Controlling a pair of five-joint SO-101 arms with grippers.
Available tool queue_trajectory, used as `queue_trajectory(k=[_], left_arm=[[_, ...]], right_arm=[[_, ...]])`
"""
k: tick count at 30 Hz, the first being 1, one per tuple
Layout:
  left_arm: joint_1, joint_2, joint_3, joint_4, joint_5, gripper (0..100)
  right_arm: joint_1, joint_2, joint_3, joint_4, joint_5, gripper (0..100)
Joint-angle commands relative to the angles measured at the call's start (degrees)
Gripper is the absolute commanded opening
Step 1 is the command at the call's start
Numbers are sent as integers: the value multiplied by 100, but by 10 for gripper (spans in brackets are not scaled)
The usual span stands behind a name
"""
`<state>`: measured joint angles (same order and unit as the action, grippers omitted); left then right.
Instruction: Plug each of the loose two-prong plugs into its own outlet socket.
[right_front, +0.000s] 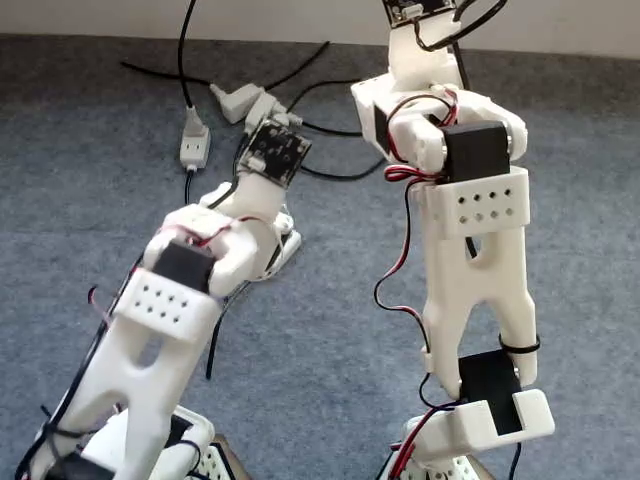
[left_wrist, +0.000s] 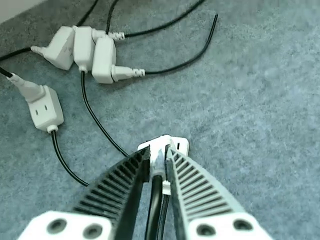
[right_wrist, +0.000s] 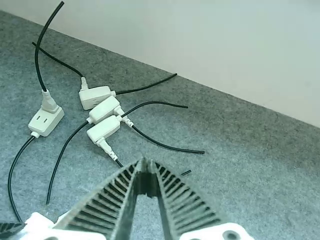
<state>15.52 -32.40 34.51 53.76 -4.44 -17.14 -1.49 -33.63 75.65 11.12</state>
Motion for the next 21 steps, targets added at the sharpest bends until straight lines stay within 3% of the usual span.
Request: queue_trajectory(k=[1,11,21], left_arm=[[-84,1033,-945,484,-26,6],[-40,2158,-1587,712,-97,6],[154,2211,-1613,747,-1196,6]], right_arm=[[66,-286,-277,22,18,7],[66,-286,-277,22,18,7],[57,-268,-277,31,18,7]])
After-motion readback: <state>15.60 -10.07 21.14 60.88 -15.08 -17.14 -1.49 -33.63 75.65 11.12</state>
